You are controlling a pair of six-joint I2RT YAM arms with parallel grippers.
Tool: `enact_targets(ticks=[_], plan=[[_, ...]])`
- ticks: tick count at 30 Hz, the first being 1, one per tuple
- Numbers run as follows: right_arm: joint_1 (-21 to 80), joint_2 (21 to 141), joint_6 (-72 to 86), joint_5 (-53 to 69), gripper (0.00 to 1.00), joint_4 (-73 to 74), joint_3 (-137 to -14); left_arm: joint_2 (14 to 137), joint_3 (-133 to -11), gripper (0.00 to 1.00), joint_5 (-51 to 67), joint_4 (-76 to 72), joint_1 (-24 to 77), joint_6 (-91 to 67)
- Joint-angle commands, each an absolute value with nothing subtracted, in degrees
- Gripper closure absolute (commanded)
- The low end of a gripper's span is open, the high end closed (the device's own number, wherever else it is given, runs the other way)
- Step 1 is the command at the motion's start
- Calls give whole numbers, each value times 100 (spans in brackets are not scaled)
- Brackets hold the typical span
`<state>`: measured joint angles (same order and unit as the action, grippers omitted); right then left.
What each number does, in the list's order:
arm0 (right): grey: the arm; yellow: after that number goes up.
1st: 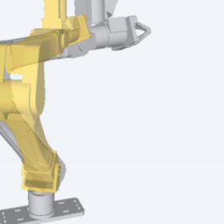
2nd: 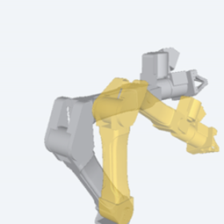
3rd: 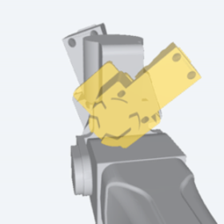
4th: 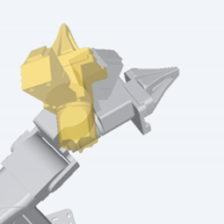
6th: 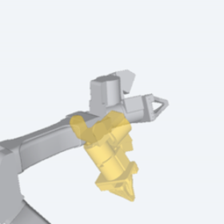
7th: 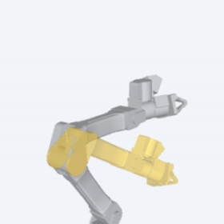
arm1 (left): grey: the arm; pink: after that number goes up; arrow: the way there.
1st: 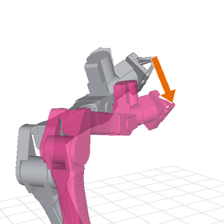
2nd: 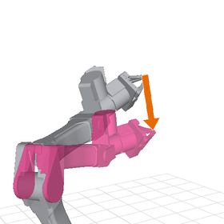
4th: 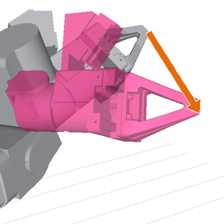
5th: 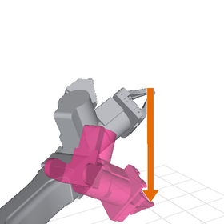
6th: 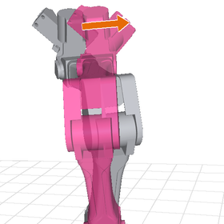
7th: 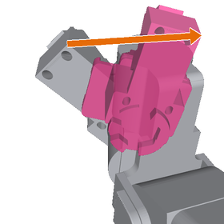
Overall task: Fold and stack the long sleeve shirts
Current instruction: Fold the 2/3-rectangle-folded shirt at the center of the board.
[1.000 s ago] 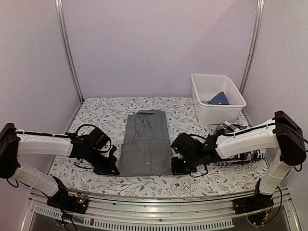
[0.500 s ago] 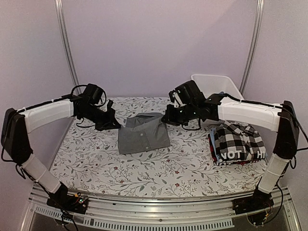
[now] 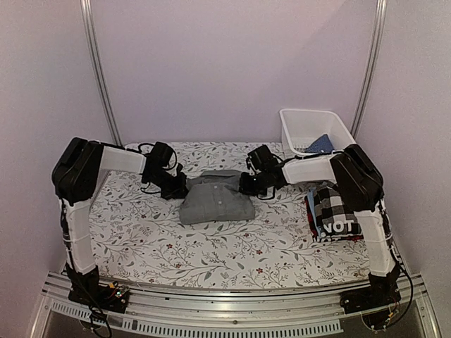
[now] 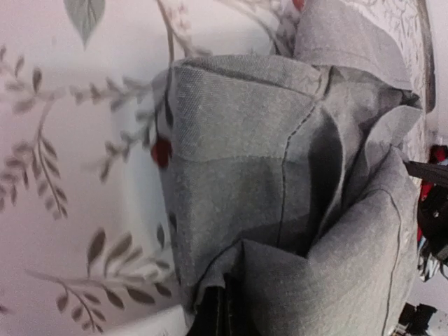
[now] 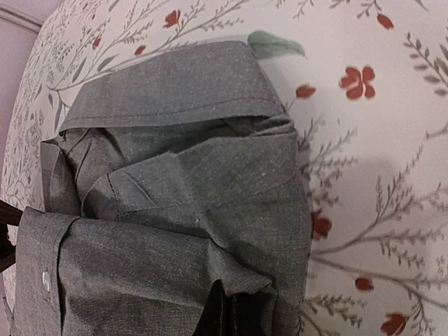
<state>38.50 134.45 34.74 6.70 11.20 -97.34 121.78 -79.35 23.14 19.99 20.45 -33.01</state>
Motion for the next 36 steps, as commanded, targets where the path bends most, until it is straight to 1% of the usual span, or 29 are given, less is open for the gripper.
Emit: enact_targets(ticks=[1, 4, 7, 11, 15, 21, 27, 31, 36], plan=[[4512, 12352, 3778, 617, 100, 1041, -8008, 10934, -6487, 100, 2187, 1860, 2617, -3652], [4942, 11571, 4086, 406, 100, 888, -7103, 9873, -5412, 100, 2030, 1646, 2957, -4091], [5215, 10954, 4348, 203, 100, 859, -6570, 9149, -4769, 100, 1896, 1615, 3159, -4380], [5322, 10469, 4370, 36, 100, 960, -6344, 8553, -4547, 100, 1697, 1813, 3199, -4447], [5350, 10189, 4284, -329, 100, 1121, -6390, 8398, -4623, 100, 1649, 1987, 3201, -4350], [5350, 10168, 4194, -543, 100, 1304, -6637, 8481, -5001, 100, 1602, 2123, 3157, -4173], [5220, 10284, 4054, -795, 100, 1412, -6902, 8894, -5652, 100, 1560, 2243, 2857, -3846], [4948, 10510, 3954, -806, 100, 1332, -7044, 9355, -6014, 100, 1686, 2133, 2574, -3631], [4637, 11008, 3780, -688, 100, 1199, -7382, 10322, -6644, 100, 1960, 1999, 2295, -3312]])
